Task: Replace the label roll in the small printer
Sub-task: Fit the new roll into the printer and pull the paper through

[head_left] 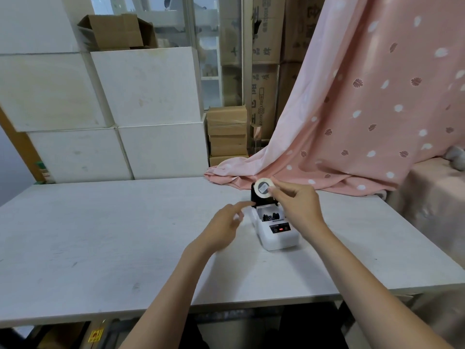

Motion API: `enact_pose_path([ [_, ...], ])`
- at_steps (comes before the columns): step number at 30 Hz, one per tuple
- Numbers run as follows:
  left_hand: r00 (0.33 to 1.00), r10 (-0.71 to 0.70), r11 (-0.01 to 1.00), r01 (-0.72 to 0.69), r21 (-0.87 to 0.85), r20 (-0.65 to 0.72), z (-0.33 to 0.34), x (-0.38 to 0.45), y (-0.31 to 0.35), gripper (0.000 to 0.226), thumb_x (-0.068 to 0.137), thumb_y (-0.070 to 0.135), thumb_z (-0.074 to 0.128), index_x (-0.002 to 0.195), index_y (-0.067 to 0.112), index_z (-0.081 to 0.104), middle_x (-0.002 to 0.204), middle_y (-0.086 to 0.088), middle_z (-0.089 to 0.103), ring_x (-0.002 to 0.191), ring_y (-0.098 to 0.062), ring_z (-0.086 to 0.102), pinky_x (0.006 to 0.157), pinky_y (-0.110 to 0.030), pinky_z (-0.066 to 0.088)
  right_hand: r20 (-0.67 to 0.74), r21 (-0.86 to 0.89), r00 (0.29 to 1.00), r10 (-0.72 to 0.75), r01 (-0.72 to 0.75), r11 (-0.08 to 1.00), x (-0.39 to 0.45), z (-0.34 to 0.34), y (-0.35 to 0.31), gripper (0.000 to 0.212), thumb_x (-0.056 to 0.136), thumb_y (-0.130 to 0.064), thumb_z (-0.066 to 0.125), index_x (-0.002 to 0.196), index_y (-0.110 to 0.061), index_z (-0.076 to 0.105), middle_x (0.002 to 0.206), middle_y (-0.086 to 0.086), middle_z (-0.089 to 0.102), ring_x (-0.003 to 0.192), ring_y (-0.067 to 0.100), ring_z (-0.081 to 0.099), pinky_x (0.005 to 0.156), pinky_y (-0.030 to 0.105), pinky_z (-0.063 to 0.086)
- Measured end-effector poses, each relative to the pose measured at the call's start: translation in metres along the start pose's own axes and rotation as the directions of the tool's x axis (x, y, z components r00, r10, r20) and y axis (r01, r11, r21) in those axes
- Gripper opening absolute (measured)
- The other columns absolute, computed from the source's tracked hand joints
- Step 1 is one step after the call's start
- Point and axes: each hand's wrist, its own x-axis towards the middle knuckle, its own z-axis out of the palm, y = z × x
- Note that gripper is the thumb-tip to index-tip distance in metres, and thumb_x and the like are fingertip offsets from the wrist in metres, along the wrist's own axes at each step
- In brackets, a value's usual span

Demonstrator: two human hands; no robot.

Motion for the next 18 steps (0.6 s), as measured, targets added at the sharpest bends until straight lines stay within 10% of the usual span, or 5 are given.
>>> enact_pose_path([
  [7,0.976,0.059,0.968,-0.107,0.226,0.208,0.024,0.02,-0.006,0.056,0.099,0.025,0.057,0.141,0.053,0.035,0.122,-0.001,0.049,0.112,-0.023,0.042,0.102,-0.045,0.038,0.025,-0.206,0.998,0.055,-0.049,0.977,0.0,-0.028,0.019,0.028,0.093,-0.021,0.071,0.12,-0.022,0.078,0.095,-0.013,0.08,0.095,0.006,0.071,0.064,0.002,0.043],
  [18,0.99,0.026,0.973,0.007,0.232,-0.141,0.051,0.009,-0.01,0.043,0.091,0.046,0.063,0.131,0.046,0.05,0.095,0.005,0.042,0.096,-0.018,0.042,0.091,-0.035,0.033,0.114,-0.3,0.992,0.061,-0.024,0.954,0.008,-0.02,0.031,0.031,0.09,-0.02,0.074,0.121,-0.022,0.078,0.1,-0.009,0.08,0.098,0.007,0.07,0.082,0.018,0.051],
])
